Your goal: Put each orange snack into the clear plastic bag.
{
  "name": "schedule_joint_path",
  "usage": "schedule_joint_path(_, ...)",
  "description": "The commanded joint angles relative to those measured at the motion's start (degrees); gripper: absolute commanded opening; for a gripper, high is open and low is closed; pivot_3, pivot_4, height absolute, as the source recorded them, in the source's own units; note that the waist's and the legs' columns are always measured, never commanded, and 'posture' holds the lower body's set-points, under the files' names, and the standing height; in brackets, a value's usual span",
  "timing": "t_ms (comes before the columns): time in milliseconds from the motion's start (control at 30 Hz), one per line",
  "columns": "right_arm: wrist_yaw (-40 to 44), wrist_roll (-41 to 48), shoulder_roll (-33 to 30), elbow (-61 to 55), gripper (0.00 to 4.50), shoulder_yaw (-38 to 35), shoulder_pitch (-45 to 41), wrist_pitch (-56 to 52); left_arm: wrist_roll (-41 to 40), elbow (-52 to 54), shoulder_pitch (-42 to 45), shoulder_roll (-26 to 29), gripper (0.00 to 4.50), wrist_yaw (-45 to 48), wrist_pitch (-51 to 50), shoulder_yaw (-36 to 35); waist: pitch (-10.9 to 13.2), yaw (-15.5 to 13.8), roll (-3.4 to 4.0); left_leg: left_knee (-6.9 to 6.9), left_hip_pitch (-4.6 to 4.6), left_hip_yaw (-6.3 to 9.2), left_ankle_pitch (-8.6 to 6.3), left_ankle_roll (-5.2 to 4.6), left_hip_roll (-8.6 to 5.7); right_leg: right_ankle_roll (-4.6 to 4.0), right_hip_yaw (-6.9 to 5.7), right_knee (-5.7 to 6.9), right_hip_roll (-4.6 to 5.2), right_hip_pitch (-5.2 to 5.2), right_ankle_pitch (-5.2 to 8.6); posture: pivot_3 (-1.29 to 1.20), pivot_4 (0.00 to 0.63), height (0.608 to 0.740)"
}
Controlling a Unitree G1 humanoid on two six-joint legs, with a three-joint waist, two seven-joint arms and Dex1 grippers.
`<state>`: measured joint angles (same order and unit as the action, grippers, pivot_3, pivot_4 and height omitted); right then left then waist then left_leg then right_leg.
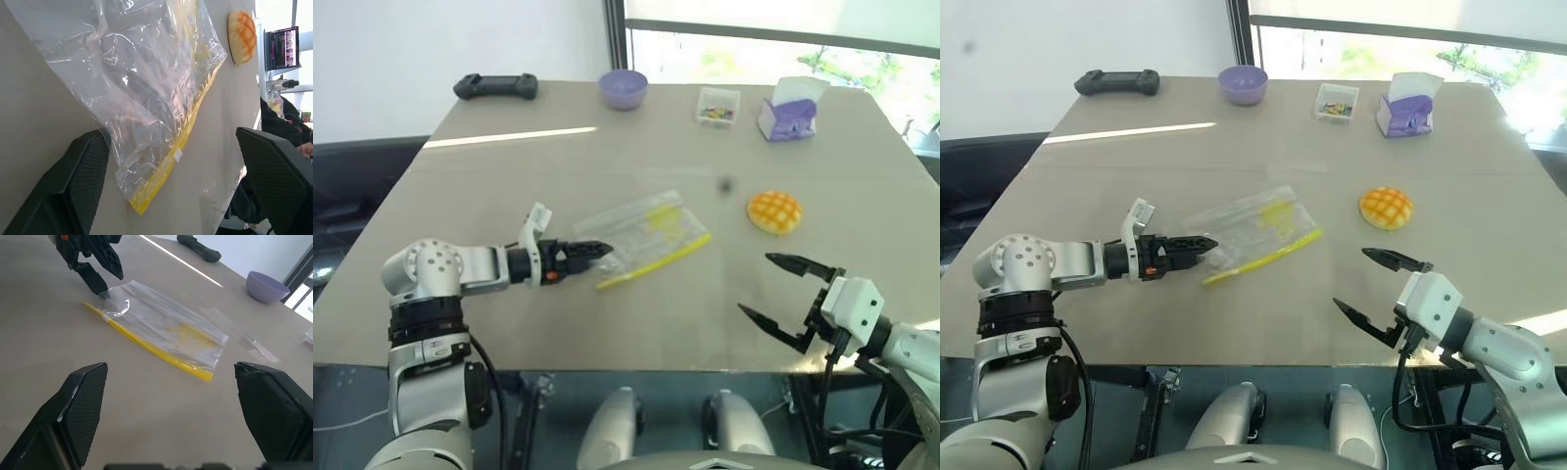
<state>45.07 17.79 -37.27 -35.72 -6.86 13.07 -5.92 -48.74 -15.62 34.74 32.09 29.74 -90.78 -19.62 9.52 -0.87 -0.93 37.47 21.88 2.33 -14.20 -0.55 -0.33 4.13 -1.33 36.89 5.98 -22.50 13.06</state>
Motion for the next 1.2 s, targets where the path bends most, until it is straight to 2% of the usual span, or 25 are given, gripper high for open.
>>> schedule_joint_path(33,-0.19,-0.72,0.18,-0.29,4.5,0.56,-0.69,1.66,2.99,-3.37,-0.46,-2.87,2.57,-1.05,-1.38,4.0,0.0,0.0,-0.01,0.0,0.01,0.0,0.0,0.0,0.0,0.0,0.0,-0.01,0.0,0.0,0.0,0.0,0.15,0.74)
schedule_joint_path(200,-0.69,-1.46,0.31,0.24,4.5,1.09,-1.01,1.74,5.56,-6.49,0.77,-5.61,0.18,-2.02,-0.63,1.94,-0.01,0.0,0.0,0.0,0.02,0.01,0.0,0.0,-0.01,0.0,-0.01,-0.03,0.0,-0.01,0.0,0.0,0.15,0.74)
schedule_joint_path(233,-0.85,-1.74,0.37,0.39,4.5,1.22,-1.07,1.85,5.89,-7.03,1.14,-6.29,0.08,-2.51,-0.81,0.89,-0.14,-0.07,0.15,0.0,0.02,0.01,0.0,0.0,-0.02,0.0,-0.01,-0.04,0.0,0.0,0.0,0.0,0.15,0.74)
schedule_joint_path(333,-1.26,-3.06,0.66,1.17,4.5,1.85,-1.12,2.59,6.13,-8.49,2.6,-8.1,0.08,-4.32,-1.54,-3.75,-0.36,-0.02,0.43,-0.01,-0.09,0.03,0.0,0.0,-0.03,0.11,-0.03,-0.03,0.02,0.08,0.06,0.0,0.15,0.74)
schedule_joint_path(500,-2.1,-5.77,1.28,3.65,4.5,3.57,-2.28,3.71,0.54,-10.45,5.48,-7.89,0.08,-6.79,-1.72,-9.96,-0.38,0.04,0.42,-0.01,-0.08,0.14,0.0,0.0,-0.03,0.21,-0.12,-0.01,0.01,0.09,0.13,0.0,0.15,0.74)
schedule_joint_path(833,-2.67,-9.29,2.35,9.56,4.5,5.99,-7.04,6.58,-15.29,-10.64,8.65,-6.17,0.08,-17.76,-1.72,-12.05,0.02,0.5,-0.22,-0.01,0.17,0.46,0.0,0.03,-0.04,0.01,-0.13,-0.07,0.01,-0.11,0.0,0.0,0.15,0.74)
schedule_joint_path(1200,-8.99,-21.92,4.73,16.42,4.5,11.97,-15.35,7.92,-26.99,-11.02,10.09,-6.55,0.08,-30.04,-1.72,-14.1,0.14,1.56,-0.36,-0.05,0.16,0.5,0.01,0.06,-0.05,0.01,-0.13,-0.07,0.01,-0.13,-0.01,0.0,0.15,0.74)
